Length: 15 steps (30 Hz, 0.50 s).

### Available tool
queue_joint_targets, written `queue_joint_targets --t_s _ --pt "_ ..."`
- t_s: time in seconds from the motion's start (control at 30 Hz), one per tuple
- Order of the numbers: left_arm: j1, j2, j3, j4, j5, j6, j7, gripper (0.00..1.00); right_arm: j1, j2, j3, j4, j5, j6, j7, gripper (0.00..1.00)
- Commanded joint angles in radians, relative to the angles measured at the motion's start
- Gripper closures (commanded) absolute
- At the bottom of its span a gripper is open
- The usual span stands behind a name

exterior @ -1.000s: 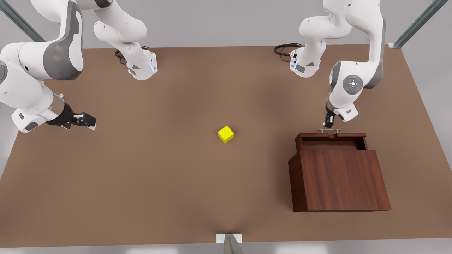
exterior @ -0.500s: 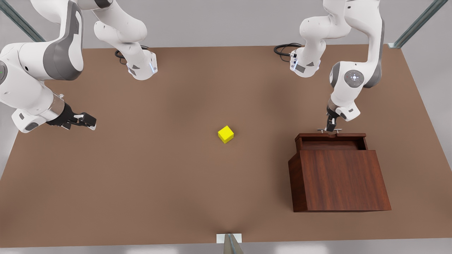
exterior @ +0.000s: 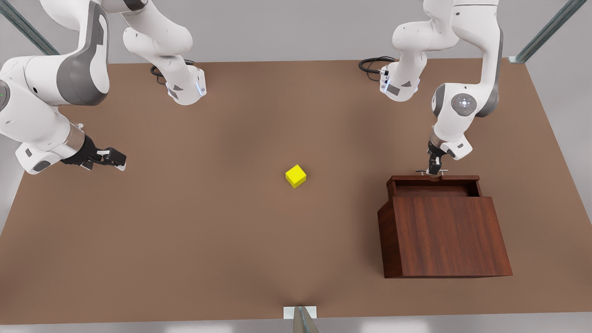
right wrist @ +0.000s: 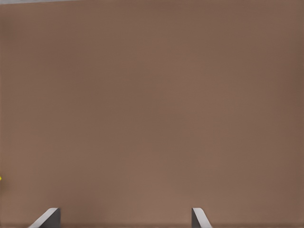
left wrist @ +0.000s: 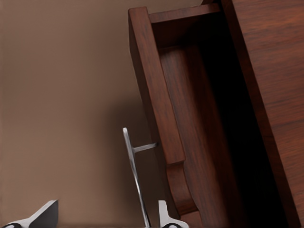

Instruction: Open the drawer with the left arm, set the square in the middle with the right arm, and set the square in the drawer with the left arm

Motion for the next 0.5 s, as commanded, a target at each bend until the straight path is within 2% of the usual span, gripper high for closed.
queue_joint_targets --t_s 0.0,0.47 --pt "0.000 0.001 -0.001 0.000 0.000 -0.005 -0.044 0.00 0.000 -0.001 0.000 0.000 0.000 -0.001 0.000 0.00" --pt "0.000 0.010 -0.002 0.001 -0.003 -0.049 -0.058 0.00 0.000 -0.001 0.000 0.002 0.001 -0.006 0.000 0.00"
